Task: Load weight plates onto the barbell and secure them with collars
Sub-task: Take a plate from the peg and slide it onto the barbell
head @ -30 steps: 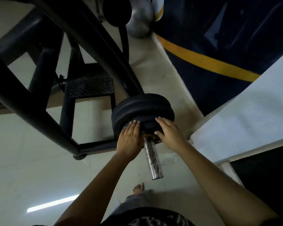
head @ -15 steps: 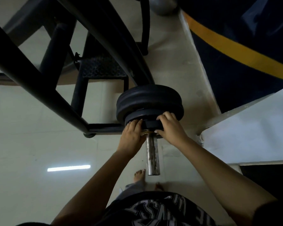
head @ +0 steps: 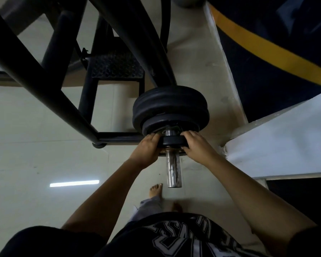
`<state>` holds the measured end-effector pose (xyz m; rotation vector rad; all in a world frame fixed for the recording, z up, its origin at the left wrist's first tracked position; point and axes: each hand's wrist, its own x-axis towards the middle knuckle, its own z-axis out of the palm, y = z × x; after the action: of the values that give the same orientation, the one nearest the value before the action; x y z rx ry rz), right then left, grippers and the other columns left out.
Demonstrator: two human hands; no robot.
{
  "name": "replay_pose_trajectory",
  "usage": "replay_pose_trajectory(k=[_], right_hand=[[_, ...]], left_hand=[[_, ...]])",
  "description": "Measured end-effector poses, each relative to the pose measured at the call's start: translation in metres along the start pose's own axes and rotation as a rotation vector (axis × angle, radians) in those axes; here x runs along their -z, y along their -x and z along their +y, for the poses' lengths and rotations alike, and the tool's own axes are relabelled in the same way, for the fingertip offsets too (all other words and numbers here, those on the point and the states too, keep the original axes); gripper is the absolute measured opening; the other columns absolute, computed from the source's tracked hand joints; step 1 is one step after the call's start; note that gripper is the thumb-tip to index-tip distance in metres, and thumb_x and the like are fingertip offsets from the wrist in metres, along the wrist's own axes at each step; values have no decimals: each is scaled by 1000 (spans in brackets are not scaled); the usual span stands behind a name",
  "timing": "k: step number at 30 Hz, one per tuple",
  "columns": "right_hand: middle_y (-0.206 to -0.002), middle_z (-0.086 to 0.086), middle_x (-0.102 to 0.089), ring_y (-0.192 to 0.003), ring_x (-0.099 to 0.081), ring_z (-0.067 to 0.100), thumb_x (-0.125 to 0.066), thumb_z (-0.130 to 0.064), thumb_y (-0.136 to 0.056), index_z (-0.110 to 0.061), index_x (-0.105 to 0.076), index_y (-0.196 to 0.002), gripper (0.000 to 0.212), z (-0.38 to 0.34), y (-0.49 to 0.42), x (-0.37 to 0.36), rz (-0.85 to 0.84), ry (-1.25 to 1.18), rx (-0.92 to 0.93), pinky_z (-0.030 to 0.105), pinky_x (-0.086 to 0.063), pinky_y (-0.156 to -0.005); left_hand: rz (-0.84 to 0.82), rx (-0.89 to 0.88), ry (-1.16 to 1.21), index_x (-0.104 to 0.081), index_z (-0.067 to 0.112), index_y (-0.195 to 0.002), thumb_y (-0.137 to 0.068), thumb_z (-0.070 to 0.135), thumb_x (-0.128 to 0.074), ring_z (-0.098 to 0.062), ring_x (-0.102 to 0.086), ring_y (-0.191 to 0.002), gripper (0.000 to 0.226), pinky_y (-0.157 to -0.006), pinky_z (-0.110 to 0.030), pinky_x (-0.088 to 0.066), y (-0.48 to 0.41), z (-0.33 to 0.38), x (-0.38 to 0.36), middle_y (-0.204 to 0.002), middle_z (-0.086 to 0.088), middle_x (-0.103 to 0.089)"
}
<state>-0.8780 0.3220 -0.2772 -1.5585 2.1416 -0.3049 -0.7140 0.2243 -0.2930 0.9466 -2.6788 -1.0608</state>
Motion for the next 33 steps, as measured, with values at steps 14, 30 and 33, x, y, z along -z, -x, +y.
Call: replay_pose_trajectory(k=[14, 30, 33], right_hand=[[-123, 14, -50, -117, -42, 28, -57, -12, -85, -5, -44, -122, 40, -32, 151, -51, 26, -54, 36, 36, -33, -99], [-119, 5, -50, -115, -44, 23, -56, -9, -81, -16, -46, -120, 40, -240, 229, -10, 177, -163, 453, 37, -36, -100], [-116, 2, -51, -113, -45, 22, -59, -9, -80, -21, -48, -117, 40, -298, 237, -5, 232, -202, 548, 41, -38, -100]], left_hand=[[36, -27, 50, -45, 6, -123, -83, 11, -58, -29, -49, -108, 43, -92, -32, -38, 148, 29, -48, -119, -17, -53], [568, 23, 15, -49, 9, -120, -82, 6, -60, -14, -48, -99, 40, -84, -20, -35, 351, 49, 93, -112, -8, -55], [679, 7, -39, -49, 14, -120, -82, 7, -60, -11, -48, -96, 40, -82, -21, -40, 393, 41, 135, -111, -6, -55]])
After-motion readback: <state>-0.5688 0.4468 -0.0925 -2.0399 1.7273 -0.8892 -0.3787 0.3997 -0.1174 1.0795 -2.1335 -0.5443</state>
